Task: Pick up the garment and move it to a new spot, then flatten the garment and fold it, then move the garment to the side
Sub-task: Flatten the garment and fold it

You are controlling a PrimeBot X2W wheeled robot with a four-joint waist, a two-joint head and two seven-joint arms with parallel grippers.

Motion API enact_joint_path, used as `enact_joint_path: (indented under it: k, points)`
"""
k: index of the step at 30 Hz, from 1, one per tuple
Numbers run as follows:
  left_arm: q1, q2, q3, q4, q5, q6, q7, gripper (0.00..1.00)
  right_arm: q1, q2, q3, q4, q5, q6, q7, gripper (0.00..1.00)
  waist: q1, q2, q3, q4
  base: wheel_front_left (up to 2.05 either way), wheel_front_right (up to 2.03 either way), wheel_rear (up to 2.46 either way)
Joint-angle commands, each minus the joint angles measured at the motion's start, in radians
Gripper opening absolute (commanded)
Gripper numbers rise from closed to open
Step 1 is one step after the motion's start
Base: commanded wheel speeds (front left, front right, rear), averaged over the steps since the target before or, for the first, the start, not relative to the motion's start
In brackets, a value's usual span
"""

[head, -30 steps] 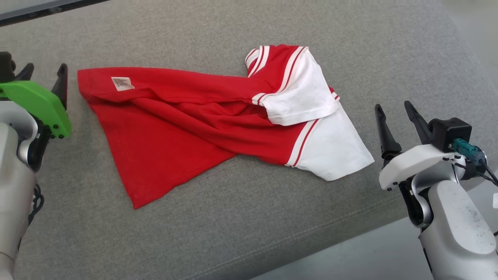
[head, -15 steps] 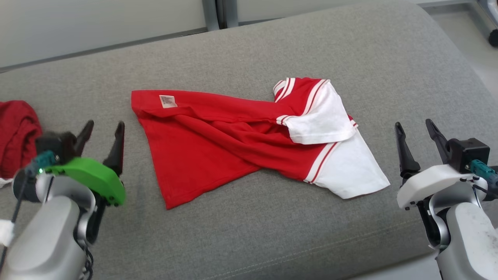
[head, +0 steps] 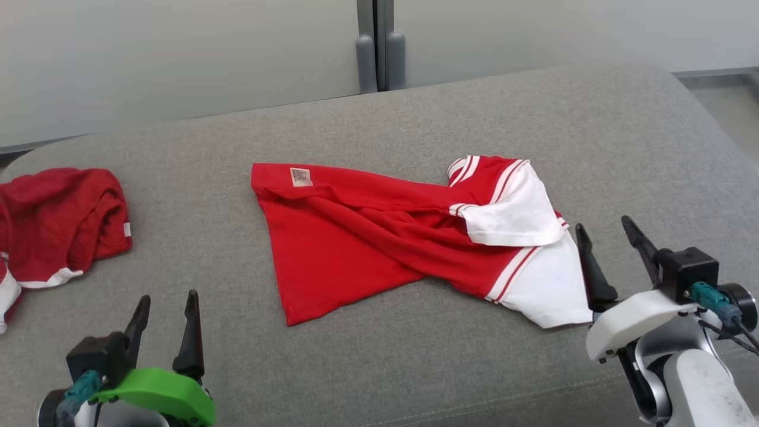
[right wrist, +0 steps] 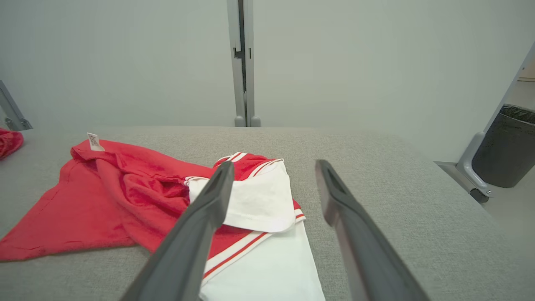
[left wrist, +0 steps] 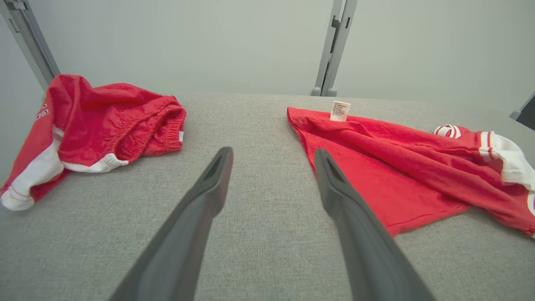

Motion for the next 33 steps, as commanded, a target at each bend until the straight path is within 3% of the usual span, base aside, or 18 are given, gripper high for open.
enact_joint_path:
  k: [1, 10, 33]
  points:
    - [0.043, 0.005, 0.012, -0.025, -0.005, 0.022, -0.009, 1.00, 0.025, 0.002, 0.015, -0.014, 0.010, -0.001, 0.006, 1.00, 0.0000, 0.0000, -0.022, 0.014, 0.00, 0.00, 0.00]
    - [0.166, -0.010, 0.054, -0.087, -0.028, 0.069, -0.026, 1.00, 0.079, 0.021, 0.054, -0.033, 0.011, -0.001, -0.003, 1.00, 0.0000, 0.0000, -0.044, 0.026, 0.00, 0.00, 0.00]
    - [0.246, -0.029, 0.048, -0.150, -0.007, 0.073, -0.019, 1.00, 0.113, 0.047, 0.073, 0.006, 0.020, -0.001, -0.011, 1.00, 0.0000, 0.0000, -0.086, 0.038, 0.00, 0.00, 0.00]
